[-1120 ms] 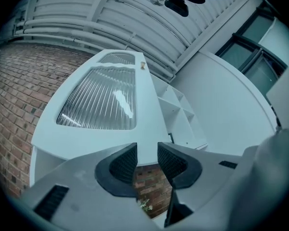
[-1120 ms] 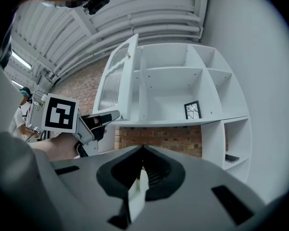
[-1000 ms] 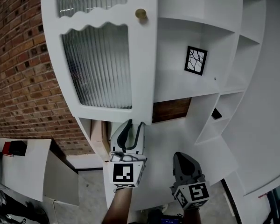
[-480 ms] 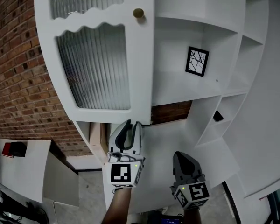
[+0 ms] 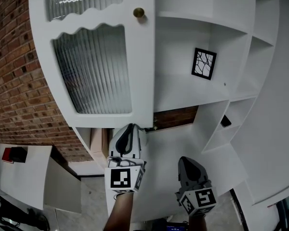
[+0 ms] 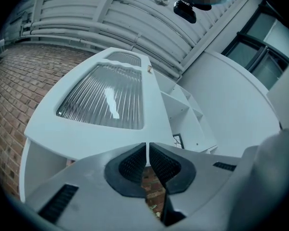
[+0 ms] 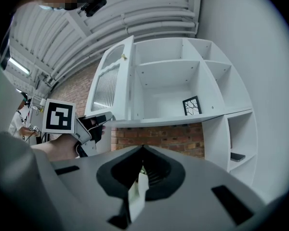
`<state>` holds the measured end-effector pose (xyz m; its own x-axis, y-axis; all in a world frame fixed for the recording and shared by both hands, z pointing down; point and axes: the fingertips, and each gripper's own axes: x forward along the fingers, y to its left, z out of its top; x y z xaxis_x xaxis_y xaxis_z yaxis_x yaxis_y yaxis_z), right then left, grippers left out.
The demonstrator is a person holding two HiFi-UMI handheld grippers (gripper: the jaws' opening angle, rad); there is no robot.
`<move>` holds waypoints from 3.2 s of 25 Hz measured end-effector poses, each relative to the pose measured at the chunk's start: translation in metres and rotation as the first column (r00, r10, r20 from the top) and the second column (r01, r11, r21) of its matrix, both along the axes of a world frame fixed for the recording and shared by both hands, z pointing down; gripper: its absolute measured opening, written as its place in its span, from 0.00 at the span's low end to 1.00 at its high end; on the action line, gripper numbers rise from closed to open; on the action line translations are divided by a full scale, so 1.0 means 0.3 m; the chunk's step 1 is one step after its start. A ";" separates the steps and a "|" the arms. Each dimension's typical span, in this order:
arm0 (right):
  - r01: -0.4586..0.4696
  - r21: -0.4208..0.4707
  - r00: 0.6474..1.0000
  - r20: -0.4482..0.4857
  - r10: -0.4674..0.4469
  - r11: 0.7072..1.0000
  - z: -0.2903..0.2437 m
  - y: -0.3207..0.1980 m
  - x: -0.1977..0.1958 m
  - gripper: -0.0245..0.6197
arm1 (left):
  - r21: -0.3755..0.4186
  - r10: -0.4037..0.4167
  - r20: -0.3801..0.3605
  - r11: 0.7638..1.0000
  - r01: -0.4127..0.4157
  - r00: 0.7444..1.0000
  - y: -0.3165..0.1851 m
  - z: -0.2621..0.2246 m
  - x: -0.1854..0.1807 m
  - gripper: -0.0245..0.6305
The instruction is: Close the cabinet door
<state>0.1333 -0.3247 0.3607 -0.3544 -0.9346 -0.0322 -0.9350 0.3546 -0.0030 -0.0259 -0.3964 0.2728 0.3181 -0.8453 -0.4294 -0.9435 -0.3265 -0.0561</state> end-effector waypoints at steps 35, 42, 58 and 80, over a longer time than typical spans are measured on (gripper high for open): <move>0.073 -0.102 0.996 0.061 -0.067 0.992 0.074 -0.020 -0.019 0.04 | -0.098 0.041 0.057 0.995 -0.035 0.998 -0.006 0.100 -0.014 0.07; 0.077 -0.095 0.997 0.031 -0.074 0.992 0.061 0.049 -0.084 0.04 | -0.194 0.118 0.029 0.975 -0.110 0.993 0.112 0.197 -0.040 0.07; 0.010 -0.016 0.999 -0.045 -0.011 1.000 0.032 0.258 -0.151 0.04 | -0.329 0.128 0.036 0.938 -0.109 0.991 0.342 0.330 -0.120 0.06; -0.032 0.008 0.997 -0.072 0.032 0.999 0.002 0.272 -0.130 0.04 | -0.329 0.137 0.026 0.937 -0.121 0.990 0.371 0.304 -0.113 0.07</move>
<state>0.0942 -0.2430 0.3613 -0.3260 -0.9453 -0.0137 -0.9435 0.3245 0.0671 -0.0599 -0.2851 0.3641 0.4471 -0.8865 -0.1193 -0.8908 -0.4533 0.0302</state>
